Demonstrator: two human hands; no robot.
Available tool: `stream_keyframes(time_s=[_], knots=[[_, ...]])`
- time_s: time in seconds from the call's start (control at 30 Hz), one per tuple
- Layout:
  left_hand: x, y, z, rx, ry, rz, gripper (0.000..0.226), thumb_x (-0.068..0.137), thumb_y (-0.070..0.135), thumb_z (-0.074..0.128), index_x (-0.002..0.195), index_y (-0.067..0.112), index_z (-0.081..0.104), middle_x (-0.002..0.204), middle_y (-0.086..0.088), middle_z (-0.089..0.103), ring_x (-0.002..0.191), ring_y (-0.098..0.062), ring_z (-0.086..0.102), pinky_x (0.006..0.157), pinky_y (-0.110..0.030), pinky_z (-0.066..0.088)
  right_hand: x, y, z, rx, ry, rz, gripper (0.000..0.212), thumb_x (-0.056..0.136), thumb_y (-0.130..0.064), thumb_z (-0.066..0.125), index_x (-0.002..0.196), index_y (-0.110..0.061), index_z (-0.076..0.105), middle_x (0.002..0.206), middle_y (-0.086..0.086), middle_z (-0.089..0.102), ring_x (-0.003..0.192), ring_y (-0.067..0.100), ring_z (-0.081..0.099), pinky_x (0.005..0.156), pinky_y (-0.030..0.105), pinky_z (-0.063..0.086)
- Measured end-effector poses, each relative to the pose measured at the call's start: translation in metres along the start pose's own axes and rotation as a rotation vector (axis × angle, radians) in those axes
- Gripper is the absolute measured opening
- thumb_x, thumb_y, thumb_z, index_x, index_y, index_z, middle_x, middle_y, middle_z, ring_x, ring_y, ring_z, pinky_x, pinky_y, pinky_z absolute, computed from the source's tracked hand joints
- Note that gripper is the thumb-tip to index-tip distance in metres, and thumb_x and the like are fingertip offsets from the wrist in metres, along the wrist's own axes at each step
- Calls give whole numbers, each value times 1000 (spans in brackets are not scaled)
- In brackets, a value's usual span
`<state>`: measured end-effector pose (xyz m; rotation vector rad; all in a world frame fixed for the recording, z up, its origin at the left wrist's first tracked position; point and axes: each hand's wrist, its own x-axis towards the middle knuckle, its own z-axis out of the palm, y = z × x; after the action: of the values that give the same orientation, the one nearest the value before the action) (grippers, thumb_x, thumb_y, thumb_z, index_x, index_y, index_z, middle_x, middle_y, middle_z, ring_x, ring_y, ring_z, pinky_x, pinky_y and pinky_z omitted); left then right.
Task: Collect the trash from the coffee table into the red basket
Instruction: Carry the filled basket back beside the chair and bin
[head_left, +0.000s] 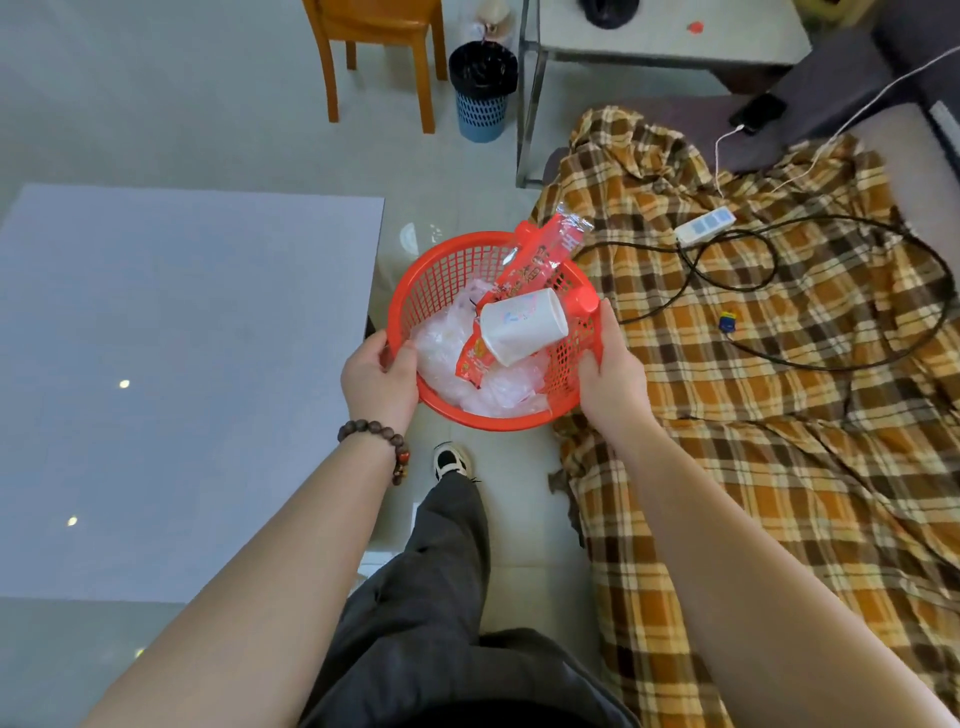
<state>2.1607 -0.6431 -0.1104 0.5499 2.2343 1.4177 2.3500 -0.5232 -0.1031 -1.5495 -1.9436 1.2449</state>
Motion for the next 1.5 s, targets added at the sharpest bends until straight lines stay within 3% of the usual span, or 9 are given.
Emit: stream_keyframes(time_s=[0.3, 0.43, 0.67, 0.87, 0.97, 1.1, 1.2, 1.3, 1.5], knots=[[173, 64, 54, -81, 46, -63, 18, 93, 17, 56, 98, 12, 72, 83, 0, 70, 73, -11, 63, 53, -9, 48, 187, -72, 13, -6, -32, 14, 56, 96, -23, 31, 145, -43, 14, 118, -1, 61, 80, -1, 57, 56, 10, 39], [240, 98, 77, -137, 57, -62, 17, 87, 8, 56, 92, 10, 72, 74, 4, 67, 62, -10, 58, 51, -14, 45, 258, -102, 11, 0, 6, 11, 58, 95, -19, 33, 146, -41, 15, 121, 7, 62, 91, 19, 59, 64, 16, 40], [357, 133, 134, -153, 62, -59, 18, 89, 11, 58, 99, 9, 73, 85, -2, 71, 73, -12, 63, 59, -13, 50, 391, -136, 7, -1, -6, -13, 54, 98, -25, 30, 145, -44, 12, 118, -1, 60, 79, 1, 56, 51, 6, 36], [481, 168, 203, -133, 90, -72, 19, 91, 18, 59, 103, 11, 72, 91, -3, 74, 81, -16, 69, 67, -22, 57, 543, -162, 5, 9, -37, -80, 55, 98, -23, 32, 147, -38, 13, 84, -20, 55, 69, 1, 57, 43, 3, 38], [536, 193, 241, -121, 109, -108, 21, 91, 14, 58, 106, 9, 72, 95, -8, 74, 81, -19, 69, 72, -32, 59, 616, -176, -5, -3, -83, -68, 55, 98, -27, 32, 147, -38, 10, 92, -9, 58, 74, 5, 57, 57, 10, 43], [597, 222, 276, -72, 123, -101, 18, 91, 16, 58, 99, 11, 73, 88, -5, 74, 68, -3, 66, 58, -14, 52, 693, -194, -18, -56, -102, -40, 57, 97, -28, 33, 148, -38, 8, 103, 1, 59, 77, 11, 54, 68, 21, 41], [641, 236, 295, -77, 109, -129, 19, 91, 17, 58, 100, 11, 73, 90, -6, 74, 78, -19, 70, 68, -30, 58, 739, -203, -17, -81, -106, -43, 58, 97, -27, 33, 148, -37, 8, 109, 6, 63, 77, 12, 55, 72, 22, 42], [682, 243, 312, -54, 112, -169, 19, 91, 23, 59, 101, 14, 72, 91, -1, 74, 83, -19, 69, 69, -29, 56, 781, -212, -11, -82, -104, -29, 59, 97, -25, 35, 148, -36, 9, 108, 5, 62, 78, 12, 54, 72, 22, 42], [769, 243, 339, -18, 51, -215, 18, 95, 24, 55, 103, 20, 71, 96, 0, 74, 87, -21, 69, 76, -38, 58, 864, -224, 15, -66, -142, 48, 56, 98, -22, 33, 146, -39, 10, 94, -3, 62, 71, 3, 57, 50, 13, 38]])
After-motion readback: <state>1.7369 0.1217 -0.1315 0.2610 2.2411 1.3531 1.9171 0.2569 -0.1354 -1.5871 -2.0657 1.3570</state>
